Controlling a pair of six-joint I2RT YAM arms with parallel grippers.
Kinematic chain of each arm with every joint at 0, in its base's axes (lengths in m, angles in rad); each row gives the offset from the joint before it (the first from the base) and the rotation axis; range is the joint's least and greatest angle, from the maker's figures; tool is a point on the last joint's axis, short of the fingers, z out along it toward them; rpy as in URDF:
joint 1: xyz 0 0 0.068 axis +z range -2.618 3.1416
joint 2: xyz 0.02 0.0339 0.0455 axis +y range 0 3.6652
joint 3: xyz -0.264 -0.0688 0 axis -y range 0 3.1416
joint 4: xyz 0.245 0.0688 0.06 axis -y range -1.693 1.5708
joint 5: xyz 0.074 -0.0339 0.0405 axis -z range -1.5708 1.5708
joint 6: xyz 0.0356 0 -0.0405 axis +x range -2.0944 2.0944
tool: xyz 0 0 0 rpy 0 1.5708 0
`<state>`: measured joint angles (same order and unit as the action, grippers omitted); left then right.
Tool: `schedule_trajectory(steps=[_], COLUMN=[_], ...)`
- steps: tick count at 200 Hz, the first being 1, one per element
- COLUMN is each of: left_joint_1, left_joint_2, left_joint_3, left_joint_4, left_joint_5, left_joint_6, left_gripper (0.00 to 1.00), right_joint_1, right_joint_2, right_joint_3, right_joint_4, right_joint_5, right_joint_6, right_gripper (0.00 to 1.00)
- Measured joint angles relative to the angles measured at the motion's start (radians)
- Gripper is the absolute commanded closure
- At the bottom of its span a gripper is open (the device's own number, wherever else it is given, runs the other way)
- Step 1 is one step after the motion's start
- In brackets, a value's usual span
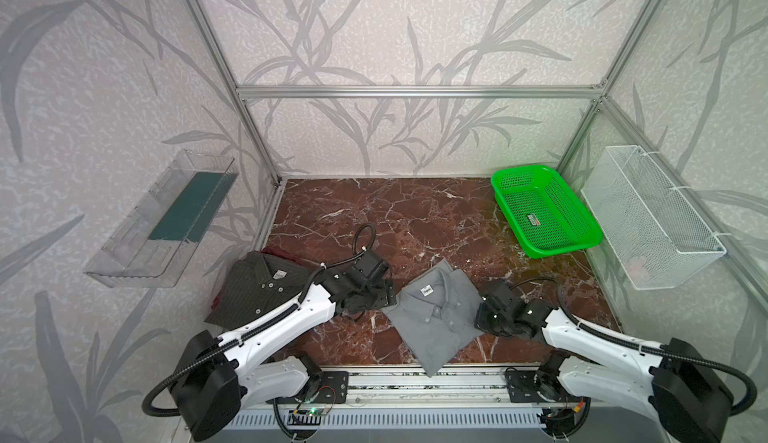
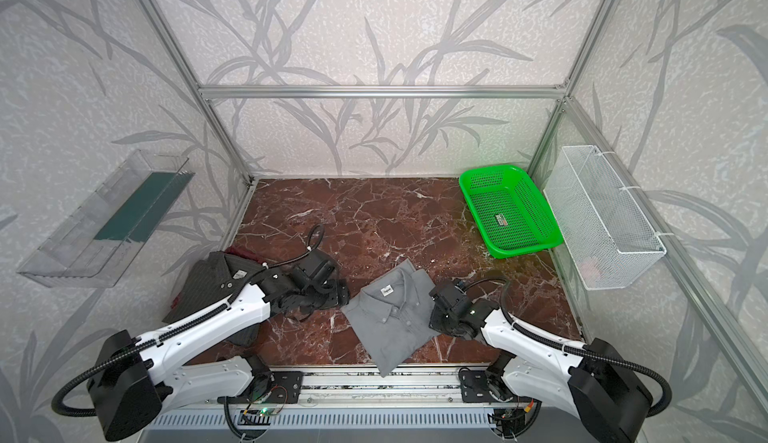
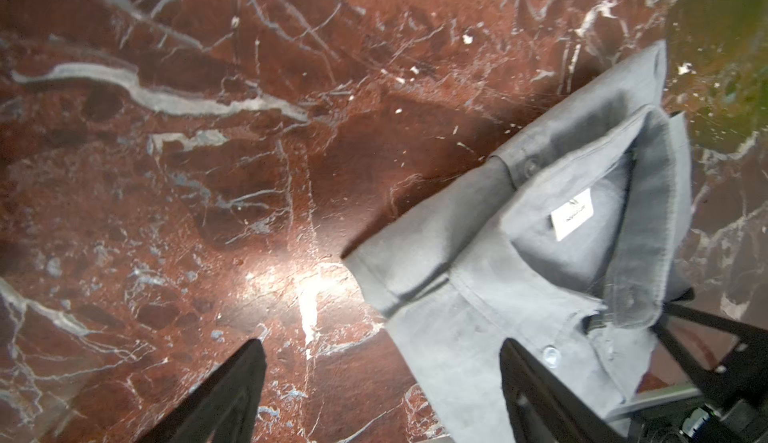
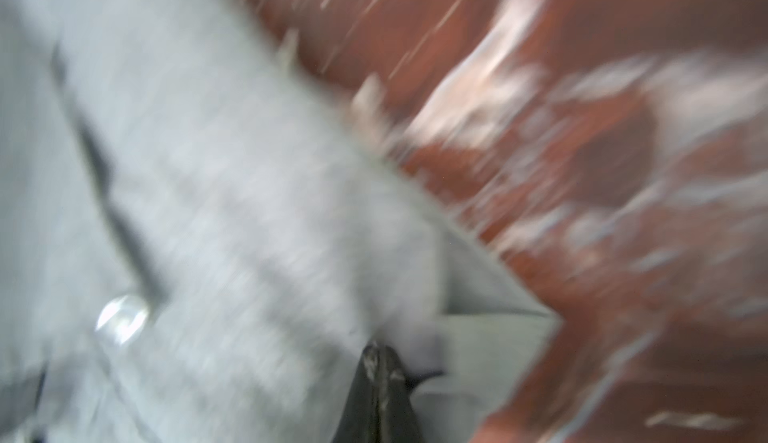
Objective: Fold and stack the long sleeve shirts
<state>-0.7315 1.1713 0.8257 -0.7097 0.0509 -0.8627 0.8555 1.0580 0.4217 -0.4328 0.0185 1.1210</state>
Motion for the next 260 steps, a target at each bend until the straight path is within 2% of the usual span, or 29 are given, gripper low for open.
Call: schedule_trajectory(steps=[21, 35, 56, 80, 118, 158, 188, 222, 260], left_joint_1=[0.000, 0.000, -0.005, -0.014, -0.029, -0.099, -0.125, -0.131, -0.152], left_joint_2=[0.000, -0.003, -0.033, -0.097, -0.143, -0.184, -0.216, -0.255, -0.257], left_joint_3=[0.010, -0.008, -0.080, -0.173, -0.239, -0.290, -0.418, -0.465, -0.516], left_joint_4=[-0.019, -0.035, -0.059, -0.081, -0.048, 0.079, 0.223, 0.341, 0.481], left_joint_5=[0.030, 0.048, 0.066, 0.079, 0.109, 0.138, 0.180, 0.195, 0.209], left_joint_6=[0.030, 0.032, 0.020, -0.012, -0.052, -0.107, -0.192, -0.277, -0.358], left_gripper=[0.06, 0.04, 0.02, 0.01, 0.01, 0.01, 0.01, 0.01, 0.06], right_joint_1=[0.171, 0.237, 0.259, 0.229, 0.026, -0.098, -0.129, -0.162, -0.177], right_joint_2=[0.046, 0.092, 0.106, 0.068, 0.054, 0.072, 0.071, 0.069, 0.140], right_joint_3=[0.047, 0.116, 0.233, 0.299, 0.301, 0.251, 0.169, 0.108, 0.091], right_joint_4=[-0.009, -0.034, -0.090, -0.134, -0.181, -0.144, -0.086, -0.004, 0.069], right_joint_5=[0.029, 0.044, 0.086, 0.129, 0.101, 0.006, -0.063, -0.124, -0.172], right_joint_6=[0.076, 0.100, 0.081, -0.003, -0.218, -0.375, -0.448, -0.490, -0.513], right_gripper=[0.77, 0.68, 0.41, 0.32, 0.30, 0.30, 0.30, 0.30, 0.31])
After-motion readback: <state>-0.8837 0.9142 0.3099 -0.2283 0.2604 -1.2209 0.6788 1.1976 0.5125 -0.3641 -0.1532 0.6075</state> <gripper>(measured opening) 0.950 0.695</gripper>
